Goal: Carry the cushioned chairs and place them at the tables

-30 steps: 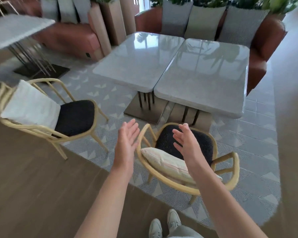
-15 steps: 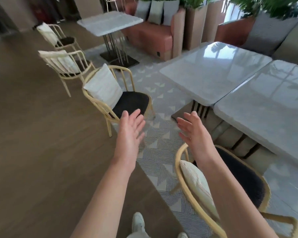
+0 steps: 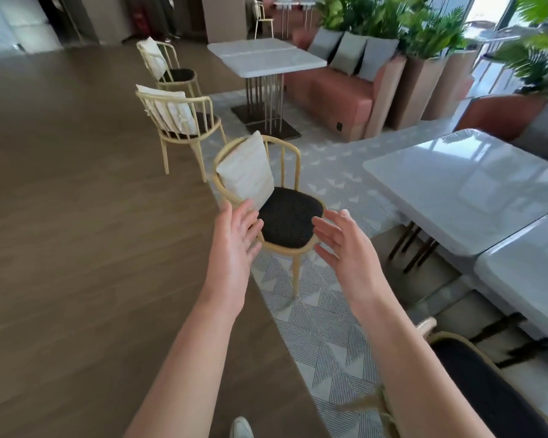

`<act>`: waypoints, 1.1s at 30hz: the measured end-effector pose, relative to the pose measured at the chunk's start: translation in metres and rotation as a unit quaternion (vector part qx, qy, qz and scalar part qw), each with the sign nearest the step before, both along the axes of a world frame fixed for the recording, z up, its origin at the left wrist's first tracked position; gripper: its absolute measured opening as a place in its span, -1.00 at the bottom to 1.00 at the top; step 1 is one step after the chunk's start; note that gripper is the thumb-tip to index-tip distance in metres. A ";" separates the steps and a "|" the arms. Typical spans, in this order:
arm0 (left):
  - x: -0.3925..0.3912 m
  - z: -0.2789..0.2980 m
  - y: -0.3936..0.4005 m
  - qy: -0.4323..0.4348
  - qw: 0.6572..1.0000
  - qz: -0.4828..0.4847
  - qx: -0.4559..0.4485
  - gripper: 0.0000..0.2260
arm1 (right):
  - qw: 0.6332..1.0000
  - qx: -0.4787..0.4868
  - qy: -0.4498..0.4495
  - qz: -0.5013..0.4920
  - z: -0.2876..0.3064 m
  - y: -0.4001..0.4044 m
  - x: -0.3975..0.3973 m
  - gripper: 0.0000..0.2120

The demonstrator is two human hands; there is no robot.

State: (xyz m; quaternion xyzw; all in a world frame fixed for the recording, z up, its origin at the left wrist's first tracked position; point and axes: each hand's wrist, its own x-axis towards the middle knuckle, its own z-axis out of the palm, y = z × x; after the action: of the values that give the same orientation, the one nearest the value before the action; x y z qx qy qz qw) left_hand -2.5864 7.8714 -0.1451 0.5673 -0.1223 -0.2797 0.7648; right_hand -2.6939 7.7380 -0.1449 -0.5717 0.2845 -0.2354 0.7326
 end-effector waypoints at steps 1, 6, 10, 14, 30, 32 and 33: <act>0.016 0.001 0.005 -0.001 1.000 -0.003 0.003 -0.45 | 1.000 0.002 -0.003 -0.007 0.000 0.006 0.016 -0.71; 0.091 0.002 0.031 0.002 1.000 -0.004 0.012 -0.46 | 1.000 0.007 -0.007 -0.011 -0.003 0.037 0.094 -0.71; 0.141 0.001 0.047 0.006 1.000 0.010 0.013 -0.43 | 1.000 0.010 0.004 0.008 -0.005 0.054 0.151 -0.73; 0.193 -0.005 0.061 0.020 0.999 0.040 0.017 -0.33 | 0.999 0.021 0.015 0.031 -0.010 0.061 0.211 -0.69; 0.415 -0.015 0.078 0.031 0.979 0.184 0.084 -0.46 | 0.979 0.079 0.024 0.189 -0.033 0.065 0.501 -0.58; 0.440 -0.011 0.079 0.025 0.976 0.202 0.079 -0.48 | 0.975 0.068 0.016 0.210 -0.026 0.068 0.534 -0.57; 0.451 -0.009 0.079 0.025 0.975 0.207 0.078 -0.48 | 0.974 0.063 0.013 0.217 -0.022 0.069 0.548 -0.57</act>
State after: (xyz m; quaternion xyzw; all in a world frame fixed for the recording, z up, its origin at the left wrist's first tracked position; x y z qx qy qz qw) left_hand -2.1352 7.9504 -0.1537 0.6310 0.0394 -0.1382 0.7623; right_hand -2.1464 7.8070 -0.1669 -0.5758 0.1774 -0.0447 0.7968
